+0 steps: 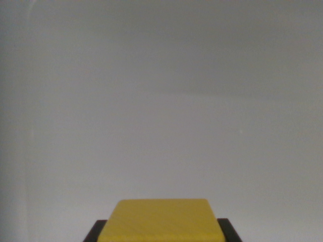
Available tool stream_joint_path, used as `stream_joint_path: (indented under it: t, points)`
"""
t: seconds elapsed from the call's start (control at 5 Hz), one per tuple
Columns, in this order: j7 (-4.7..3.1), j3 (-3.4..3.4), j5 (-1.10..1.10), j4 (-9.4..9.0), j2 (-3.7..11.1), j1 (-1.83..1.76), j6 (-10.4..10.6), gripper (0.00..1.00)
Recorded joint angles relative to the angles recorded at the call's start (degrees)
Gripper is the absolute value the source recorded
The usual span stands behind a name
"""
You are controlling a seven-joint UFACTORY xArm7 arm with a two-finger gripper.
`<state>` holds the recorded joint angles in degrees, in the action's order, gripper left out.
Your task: Pick yellow cube
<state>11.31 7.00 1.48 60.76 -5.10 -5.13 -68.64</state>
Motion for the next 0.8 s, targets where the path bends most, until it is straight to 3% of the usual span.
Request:
stream_joint_path:
  t: [0.2, 0.8]
  points:
    - [-0.09, 0.01, 0.14, 0.99, -1.01, 0.04, -1.99, 1.00]
    - [-0.17, 0.03, 0.27, 1.87, -1.91, 0.08, -3.77, 1.00]
